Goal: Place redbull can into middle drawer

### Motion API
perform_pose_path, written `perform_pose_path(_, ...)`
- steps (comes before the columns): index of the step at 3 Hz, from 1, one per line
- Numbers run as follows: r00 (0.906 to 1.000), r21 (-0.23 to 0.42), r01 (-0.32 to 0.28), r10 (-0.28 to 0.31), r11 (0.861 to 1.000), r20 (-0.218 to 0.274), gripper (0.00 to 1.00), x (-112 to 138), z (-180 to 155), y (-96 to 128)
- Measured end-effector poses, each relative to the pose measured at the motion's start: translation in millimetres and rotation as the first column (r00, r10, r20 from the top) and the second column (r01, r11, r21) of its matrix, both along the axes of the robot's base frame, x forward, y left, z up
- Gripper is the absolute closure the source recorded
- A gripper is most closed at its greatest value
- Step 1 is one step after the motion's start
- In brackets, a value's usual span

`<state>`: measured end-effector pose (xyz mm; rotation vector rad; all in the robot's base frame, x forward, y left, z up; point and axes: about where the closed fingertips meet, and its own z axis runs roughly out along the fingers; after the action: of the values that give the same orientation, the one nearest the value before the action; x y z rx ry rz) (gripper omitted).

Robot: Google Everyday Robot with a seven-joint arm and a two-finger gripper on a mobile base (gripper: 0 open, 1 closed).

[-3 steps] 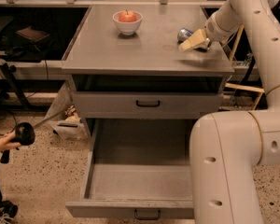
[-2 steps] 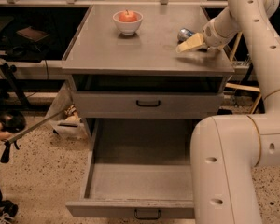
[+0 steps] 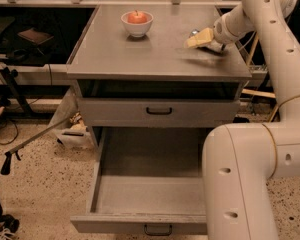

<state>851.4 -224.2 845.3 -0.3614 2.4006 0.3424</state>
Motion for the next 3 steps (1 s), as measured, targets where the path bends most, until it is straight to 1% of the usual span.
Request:
perform_pose_path(1,1.0,0.0,0.0,0.0,1.0,0.0,0.0,0.1,0.0,0.1)
perform_pose_path(2,1.0,0.0,0.0,0.0,1.0,0.0,0.19,0.1,0.0,0.1)
perform_pose_path(3,1.0,0.0,0.0,0.0,1.0,0.0,0.42,0.1,0.0,0.1)
